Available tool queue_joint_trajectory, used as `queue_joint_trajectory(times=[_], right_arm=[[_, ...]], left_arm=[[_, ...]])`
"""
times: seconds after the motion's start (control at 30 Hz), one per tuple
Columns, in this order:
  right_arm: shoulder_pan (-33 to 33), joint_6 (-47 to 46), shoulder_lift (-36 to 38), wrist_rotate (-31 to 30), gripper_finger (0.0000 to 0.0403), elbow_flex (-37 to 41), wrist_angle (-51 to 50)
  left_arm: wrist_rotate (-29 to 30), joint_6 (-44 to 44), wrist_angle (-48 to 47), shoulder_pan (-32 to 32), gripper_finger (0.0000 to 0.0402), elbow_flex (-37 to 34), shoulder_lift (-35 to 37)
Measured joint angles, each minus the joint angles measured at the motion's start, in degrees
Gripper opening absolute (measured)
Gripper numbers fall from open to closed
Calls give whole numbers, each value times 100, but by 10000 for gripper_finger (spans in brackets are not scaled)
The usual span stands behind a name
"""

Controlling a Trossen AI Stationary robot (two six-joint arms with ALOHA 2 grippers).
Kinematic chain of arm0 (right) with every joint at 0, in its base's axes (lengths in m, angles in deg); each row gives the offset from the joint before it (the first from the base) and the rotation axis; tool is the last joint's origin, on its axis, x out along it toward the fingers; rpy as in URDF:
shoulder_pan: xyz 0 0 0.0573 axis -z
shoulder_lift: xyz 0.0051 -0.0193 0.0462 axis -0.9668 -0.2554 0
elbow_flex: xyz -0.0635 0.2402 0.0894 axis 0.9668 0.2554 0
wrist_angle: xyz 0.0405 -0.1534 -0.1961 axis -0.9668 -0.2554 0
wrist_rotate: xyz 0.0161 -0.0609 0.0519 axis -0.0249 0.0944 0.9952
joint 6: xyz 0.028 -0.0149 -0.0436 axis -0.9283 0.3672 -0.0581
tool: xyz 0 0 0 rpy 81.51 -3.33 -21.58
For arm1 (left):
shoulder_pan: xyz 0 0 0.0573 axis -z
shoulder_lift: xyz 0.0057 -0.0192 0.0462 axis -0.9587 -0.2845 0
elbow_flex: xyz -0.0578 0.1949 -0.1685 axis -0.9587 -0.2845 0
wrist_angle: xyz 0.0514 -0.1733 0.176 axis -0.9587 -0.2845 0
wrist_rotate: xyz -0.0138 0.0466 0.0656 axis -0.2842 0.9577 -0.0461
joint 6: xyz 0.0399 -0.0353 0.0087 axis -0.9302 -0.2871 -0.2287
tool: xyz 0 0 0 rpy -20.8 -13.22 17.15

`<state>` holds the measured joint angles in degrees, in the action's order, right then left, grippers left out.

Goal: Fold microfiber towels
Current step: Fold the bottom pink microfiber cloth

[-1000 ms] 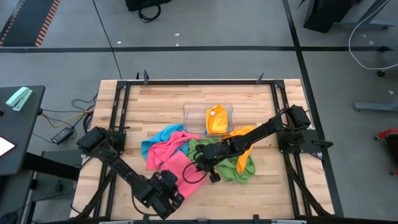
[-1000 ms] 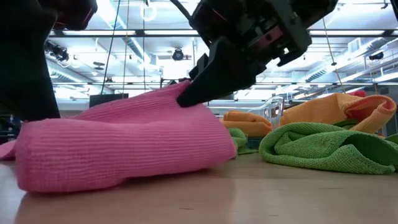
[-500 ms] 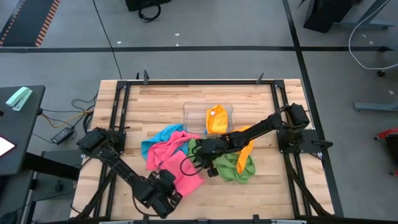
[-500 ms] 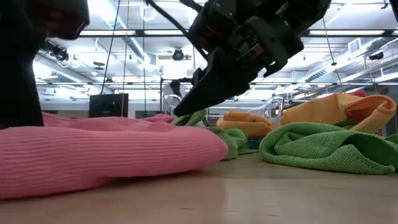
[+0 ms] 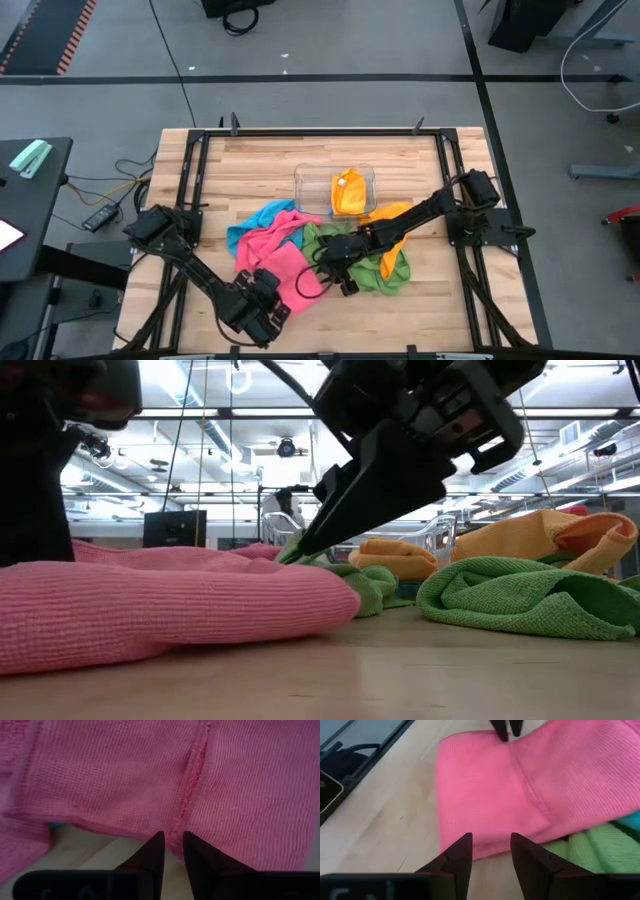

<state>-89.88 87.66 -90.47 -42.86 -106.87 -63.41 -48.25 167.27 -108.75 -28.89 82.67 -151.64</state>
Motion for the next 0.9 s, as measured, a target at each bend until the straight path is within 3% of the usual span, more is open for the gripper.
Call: queue_joint_trajectory(times=[0.3,0.43,0.57,0.7,0.9], right_arm=[[-199,156,2,-1,143,-50,320],[-302,544,-16,-56,143,-55,671],[-319,614,-134,-148,143,-52,712],[-338,558,-164,-169,143,-50,628],[-367,581,-127,-192,143,-52,587]], left_arm=[[24,-993,-514,9,69,534,42],[146,-2331,184,11,62,763,48],[201,-2979,904,11,67,761,-14],[263,-3079,1411,-38,96,757,-326],[124,-3162,2011,-189,180,752,-448]])
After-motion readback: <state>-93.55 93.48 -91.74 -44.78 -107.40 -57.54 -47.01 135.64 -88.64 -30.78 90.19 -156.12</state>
